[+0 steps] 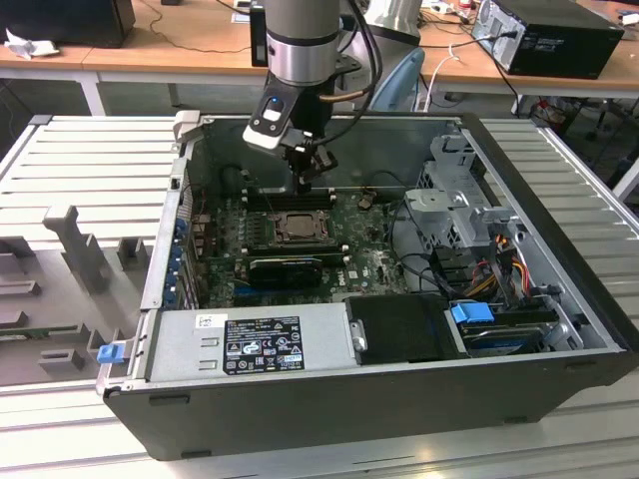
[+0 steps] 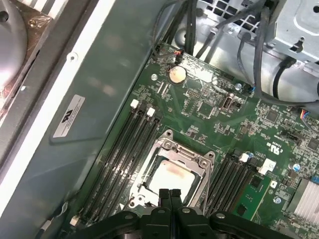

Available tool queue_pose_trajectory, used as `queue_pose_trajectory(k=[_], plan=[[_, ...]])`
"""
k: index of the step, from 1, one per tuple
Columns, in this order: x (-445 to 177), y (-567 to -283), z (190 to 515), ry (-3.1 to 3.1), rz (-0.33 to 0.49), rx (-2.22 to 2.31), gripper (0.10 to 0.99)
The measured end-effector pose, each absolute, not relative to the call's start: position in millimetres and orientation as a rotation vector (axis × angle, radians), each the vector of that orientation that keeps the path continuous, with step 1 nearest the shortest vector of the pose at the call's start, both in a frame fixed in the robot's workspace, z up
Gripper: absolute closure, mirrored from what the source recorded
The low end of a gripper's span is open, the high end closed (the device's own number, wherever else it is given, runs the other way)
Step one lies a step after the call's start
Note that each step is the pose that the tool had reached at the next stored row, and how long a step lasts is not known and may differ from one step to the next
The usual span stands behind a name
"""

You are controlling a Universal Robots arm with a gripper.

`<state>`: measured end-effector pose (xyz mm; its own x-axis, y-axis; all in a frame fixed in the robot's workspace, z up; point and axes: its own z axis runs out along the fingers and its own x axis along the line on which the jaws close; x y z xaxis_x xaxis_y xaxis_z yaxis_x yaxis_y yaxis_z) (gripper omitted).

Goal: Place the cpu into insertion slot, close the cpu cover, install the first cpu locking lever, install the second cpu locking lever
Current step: 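Install the first cpu locking lever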

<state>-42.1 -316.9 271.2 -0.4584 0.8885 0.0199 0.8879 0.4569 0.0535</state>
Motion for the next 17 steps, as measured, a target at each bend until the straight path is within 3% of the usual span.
queue_pose_trajectory(k=[17], plan=[[-42.0,-316.9,271.0,2.839,0.089,1.332,0.98]])
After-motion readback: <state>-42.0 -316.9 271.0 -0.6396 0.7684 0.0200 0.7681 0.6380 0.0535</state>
